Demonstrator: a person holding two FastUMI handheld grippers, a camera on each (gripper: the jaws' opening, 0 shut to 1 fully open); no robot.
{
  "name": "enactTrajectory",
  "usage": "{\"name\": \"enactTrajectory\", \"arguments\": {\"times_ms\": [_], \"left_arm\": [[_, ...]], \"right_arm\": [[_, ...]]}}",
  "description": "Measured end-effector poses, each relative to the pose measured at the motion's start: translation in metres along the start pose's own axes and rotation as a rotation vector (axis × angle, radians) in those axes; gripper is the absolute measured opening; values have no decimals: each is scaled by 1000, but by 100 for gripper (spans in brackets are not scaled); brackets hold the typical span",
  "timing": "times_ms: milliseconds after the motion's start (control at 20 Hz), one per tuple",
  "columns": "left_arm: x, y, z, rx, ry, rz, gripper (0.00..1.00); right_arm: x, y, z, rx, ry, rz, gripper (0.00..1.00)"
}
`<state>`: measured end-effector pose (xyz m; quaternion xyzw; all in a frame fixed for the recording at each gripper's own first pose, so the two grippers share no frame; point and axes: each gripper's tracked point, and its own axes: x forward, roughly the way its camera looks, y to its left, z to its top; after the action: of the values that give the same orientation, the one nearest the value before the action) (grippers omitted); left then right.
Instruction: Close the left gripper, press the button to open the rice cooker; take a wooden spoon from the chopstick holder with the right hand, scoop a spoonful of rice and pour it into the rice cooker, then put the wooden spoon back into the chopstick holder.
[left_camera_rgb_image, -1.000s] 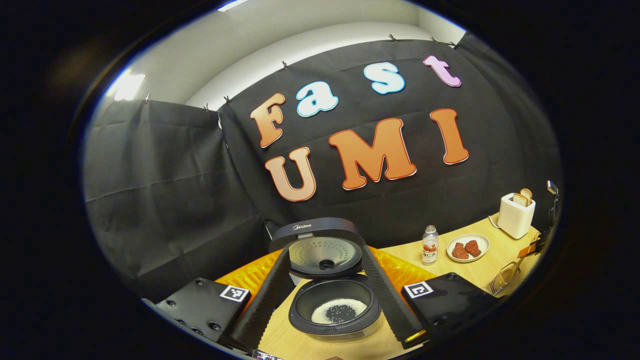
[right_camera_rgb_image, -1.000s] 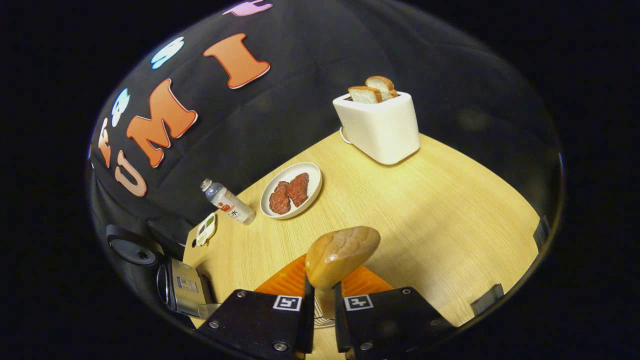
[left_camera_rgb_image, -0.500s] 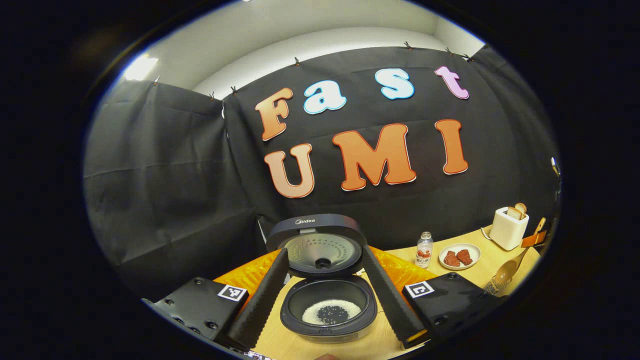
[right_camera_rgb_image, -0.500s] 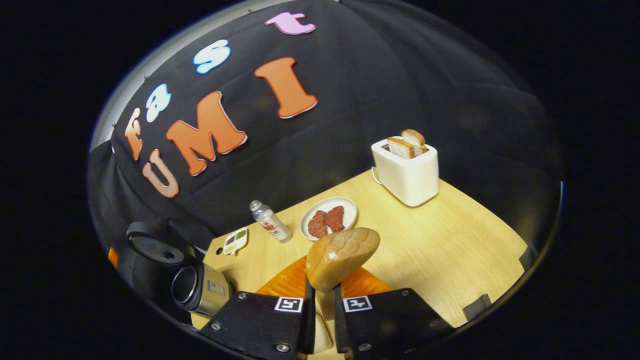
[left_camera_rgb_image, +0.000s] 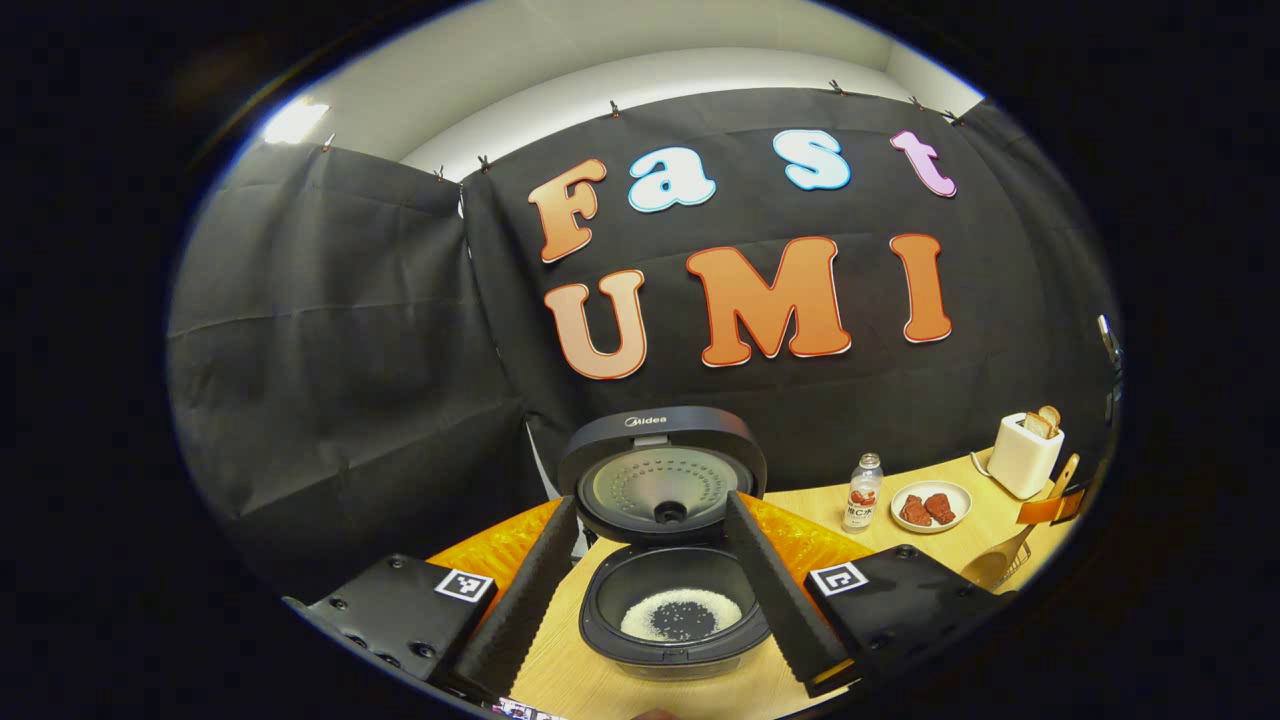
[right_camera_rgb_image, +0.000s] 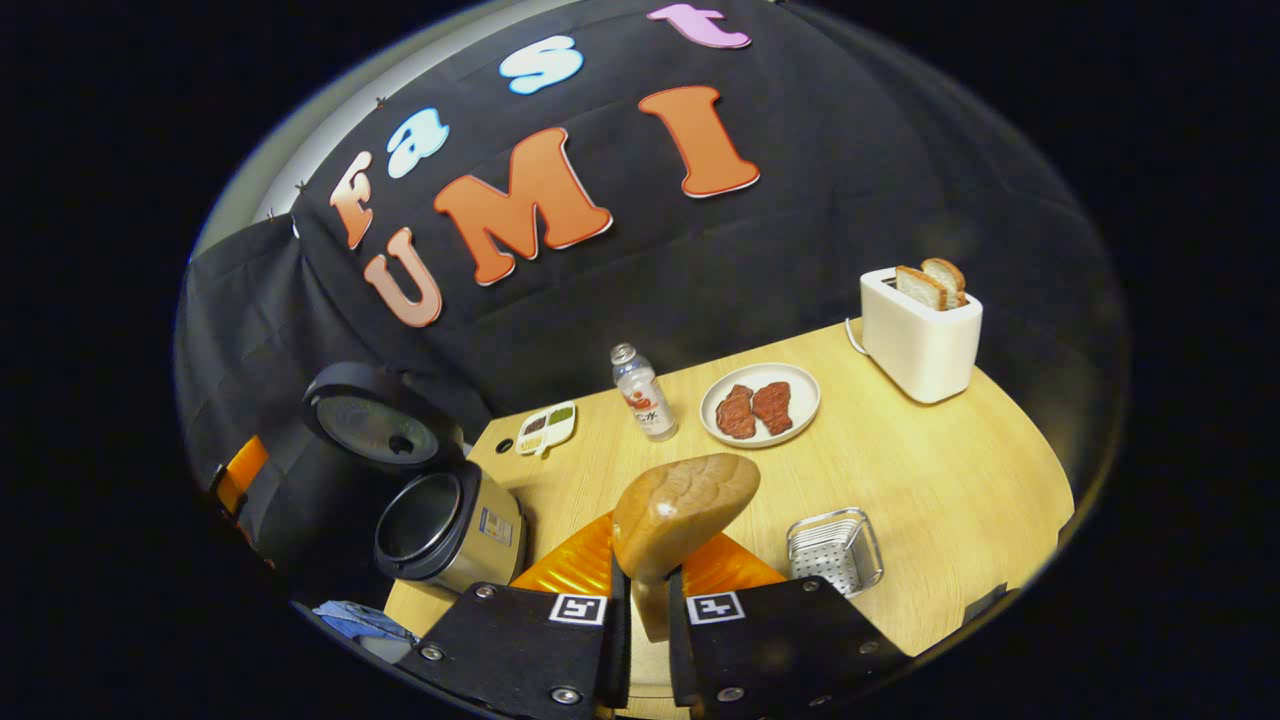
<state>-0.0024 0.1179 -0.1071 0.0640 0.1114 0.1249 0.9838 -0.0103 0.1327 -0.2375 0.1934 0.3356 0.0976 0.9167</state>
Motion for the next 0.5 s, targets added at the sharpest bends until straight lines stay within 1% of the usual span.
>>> {"name": "enactTrajectory", "arguments": {"times_ms": [50,100,150,300,400,500], "left_arm": [[0,1,-3,1,7,-2,100],[1,2,-6,3,13,-1,92],[2,4,-10,2,21,-1,99],[3,7,-16,7,39,0,99],[5,10,-17,21,36,0,99],[7,11,-14,27,28,-2,100]], "right_arm": [[3,1,-7,-20,10,-10,16],[7,-1,-14,-50,18,-31,15],[11,-2,-20,-90,24,-50,15],[20,-1,-29,-223,-5,-108,14],[22,2,-36,-304,-21,-131,13],[21,4,-36,-376,-62,-154,14]]}}
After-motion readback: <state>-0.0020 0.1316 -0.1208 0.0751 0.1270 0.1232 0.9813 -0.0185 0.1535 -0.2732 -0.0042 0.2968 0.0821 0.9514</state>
